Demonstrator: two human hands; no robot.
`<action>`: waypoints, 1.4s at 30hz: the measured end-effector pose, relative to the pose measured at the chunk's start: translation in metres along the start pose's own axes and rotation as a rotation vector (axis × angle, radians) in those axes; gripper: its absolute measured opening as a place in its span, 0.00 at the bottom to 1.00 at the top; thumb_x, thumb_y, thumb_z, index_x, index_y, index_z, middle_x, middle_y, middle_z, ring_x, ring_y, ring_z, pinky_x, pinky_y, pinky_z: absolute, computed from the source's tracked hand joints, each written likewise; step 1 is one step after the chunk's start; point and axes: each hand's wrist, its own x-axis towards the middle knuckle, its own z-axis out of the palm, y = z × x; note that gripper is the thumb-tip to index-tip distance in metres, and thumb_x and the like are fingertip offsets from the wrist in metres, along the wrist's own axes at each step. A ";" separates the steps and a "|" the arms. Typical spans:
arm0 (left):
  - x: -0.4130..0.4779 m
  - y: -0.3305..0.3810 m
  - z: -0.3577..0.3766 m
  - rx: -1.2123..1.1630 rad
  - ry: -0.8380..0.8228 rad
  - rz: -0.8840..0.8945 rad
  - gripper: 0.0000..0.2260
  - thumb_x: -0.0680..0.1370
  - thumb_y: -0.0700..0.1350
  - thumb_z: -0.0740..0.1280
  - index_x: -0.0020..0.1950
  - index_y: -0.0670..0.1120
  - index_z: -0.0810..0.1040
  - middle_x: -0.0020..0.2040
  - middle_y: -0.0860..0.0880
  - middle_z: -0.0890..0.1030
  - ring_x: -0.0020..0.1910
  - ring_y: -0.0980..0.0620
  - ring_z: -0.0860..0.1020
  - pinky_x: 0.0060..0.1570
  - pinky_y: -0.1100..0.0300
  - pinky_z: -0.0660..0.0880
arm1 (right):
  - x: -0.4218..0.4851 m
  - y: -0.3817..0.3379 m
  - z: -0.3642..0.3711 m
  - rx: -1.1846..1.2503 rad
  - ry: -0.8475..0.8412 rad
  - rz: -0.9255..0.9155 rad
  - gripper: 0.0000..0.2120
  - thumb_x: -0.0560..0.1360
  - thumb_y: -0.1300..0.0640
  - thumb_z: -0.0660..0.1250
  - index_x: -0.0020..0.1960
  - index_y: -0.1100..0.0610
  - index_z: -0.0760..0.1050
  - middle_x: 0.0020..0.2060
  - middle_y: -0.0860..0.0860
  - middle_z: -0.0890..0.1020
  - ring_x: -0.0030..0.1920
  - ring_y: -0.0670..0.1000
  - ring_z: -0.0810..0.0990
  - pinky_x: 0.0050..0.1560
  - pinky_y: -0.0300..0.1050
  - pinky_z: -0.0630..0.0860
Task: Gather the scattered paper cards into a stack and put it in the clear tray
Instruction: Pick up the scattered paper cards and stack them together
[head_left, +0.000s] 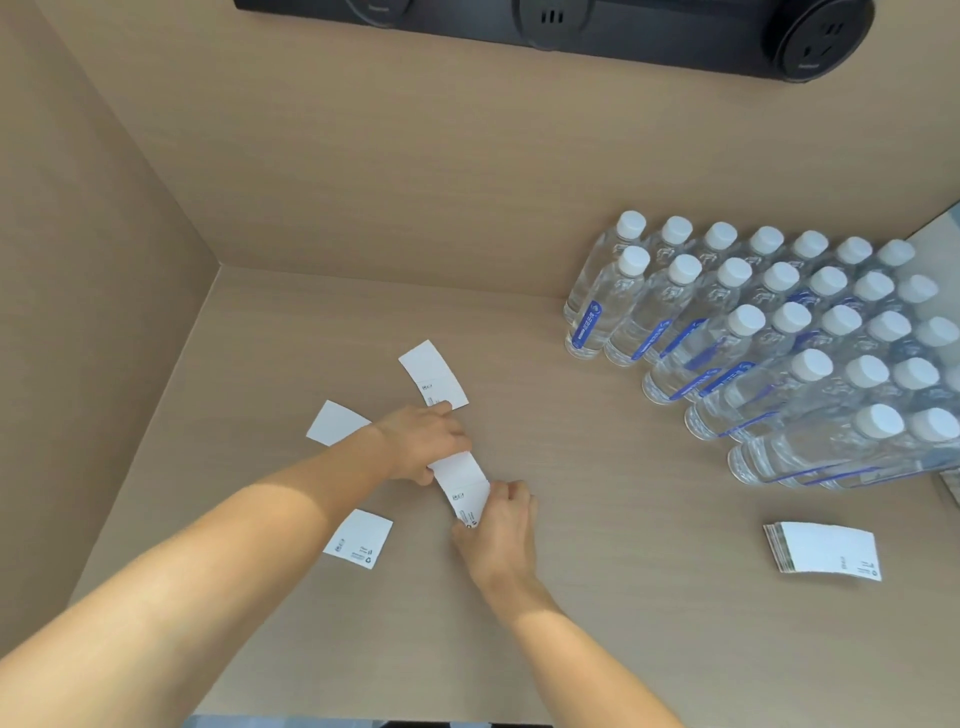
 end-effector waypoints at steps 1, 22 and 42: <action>0.001 0.001 0.003 -0.007 -0.003 -0.002 0.22 0.75 0.45 0.68 0.69 0.50 0.69 0.62 0.51 0.74 0.62 0.47 0.67 0.40 0.55 0.65 | 0.000 0.001 0.003 -0.011 0.009 0.020 0.16 0.70 0.56 0.69 0.55 0.59 0.71 0.54 0.53 0.70 0.57 0.54 0.67 0.47 0.46 0.74; -0.004 0.065 0.035 -0.387 0.061 -0.381 0.16 0.72 0.45 0.69 0.55 0.39 0.72 0.58 0.43 0.70 0.59 0.46 0.69 0.53 0.54 0.74 | 0.046 0.032 -0.048 -0.355 -0.203 -0.336 0.20 0.68 0.64 0.69 0.59 0.61 0.70 0.59 0.55 0.70 0.62 0.56 0.66 0.57 0.46 0.73; -0.024 -0.015 -0.001 -0.526 0.115 -0.357 0.23 0.78 0.51 0.67 0.71 0.44 0.68 0.68 0.45 0.69 0.65 0.44 0.72 0.62 0.48 0.73 | 0.071 -0.007 -0.076 -0.271 -0.239 -0.267 0.16 0.70 0.55 0.69 0.55 0.59 0.73 0.54 0.56 0.76 0.58 0.59 0.74 0.55 0.49 0.75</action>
